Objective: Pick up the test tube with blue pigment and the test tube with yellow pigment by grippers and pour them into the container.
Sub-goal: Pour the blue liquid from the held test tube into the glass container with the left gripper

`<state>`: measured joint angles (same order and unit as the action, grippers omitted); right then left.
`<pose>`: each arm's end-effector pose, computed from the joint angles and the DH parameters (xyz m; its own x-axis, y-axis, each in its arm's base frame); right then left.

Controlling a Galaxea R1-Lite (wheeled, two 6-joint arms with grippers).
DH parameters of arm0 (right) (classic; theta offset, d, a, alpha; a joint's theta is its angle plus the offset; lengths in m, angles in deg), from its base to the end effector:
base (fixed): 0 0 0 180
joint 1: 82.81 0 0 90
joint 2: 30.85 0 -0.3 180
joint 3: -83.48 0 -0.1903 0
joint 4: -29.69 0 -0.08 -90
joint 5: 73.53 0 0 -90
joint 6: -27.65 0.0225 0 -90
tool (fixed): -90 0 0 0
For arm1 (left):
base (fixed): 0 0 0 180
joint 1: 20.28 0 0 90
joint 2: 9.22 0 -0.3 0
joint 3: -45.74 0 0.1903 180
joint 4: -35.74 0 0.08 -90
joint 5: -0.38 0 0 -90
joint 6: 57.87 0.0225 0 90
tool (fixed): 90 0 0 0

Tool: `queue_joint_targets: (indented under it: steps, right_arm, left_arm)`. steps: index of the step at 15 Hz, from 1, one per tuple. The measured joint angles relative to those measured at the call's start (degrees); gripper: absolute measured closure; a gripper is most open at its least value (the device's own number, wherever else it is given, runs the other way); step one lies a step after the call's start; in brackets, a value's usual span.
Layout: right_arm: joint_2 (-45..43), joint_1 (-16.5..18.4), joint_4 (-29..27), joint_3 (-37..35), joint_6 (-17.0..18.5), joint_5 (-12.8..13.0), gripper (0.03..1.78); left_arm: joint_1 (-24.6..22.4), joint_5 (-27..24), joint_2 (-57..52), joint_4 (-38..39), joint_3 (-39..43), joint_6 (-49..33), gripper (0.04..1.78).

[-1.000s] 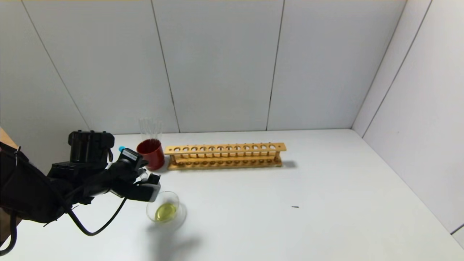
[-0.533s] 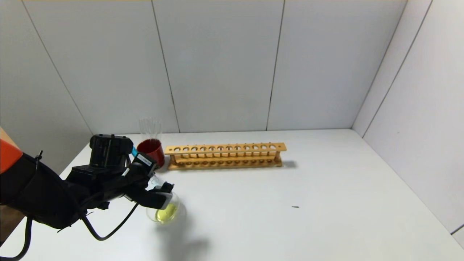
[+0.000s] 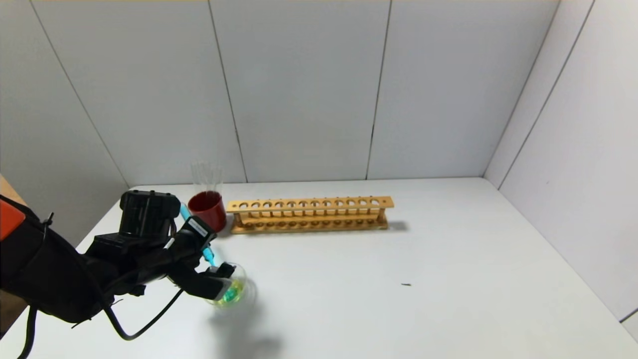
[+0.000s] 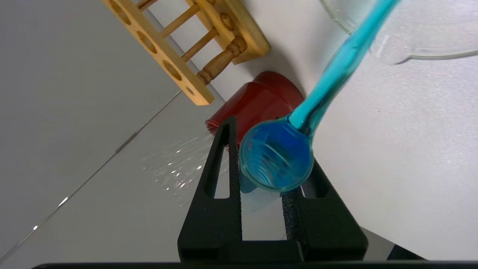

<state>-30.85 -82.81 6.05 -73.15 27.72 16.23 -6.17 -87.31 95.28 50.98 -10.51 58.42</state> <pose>-0.0228 0.0001 0.0750 1.0000 0.0042 -0.0047 -0.0042 1.0000 0.0012 0.2793 -0.0693 0.0926 0.8224 -0.1652 -0.5443 0.3803 -0.5519 0.7421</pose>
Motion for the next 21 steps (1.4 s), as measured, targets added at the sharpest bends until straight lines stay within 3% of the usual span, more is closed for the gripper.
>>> queue_joint_targets:
  steps: [6,21]
  right_arm:
    - [0.0,0.0,0.0,0.0,0.0,0.0,0.06]
    - [0.0,0.0,0.0,0.0,0.0,0.0,0.06]
  left_arm:
    - [-0.3,1.4,-0.3,0.5,0.4,4.7,1.47]
    - [0.4,3.0,-3.7,13.2,4.6,22.3,1.47]
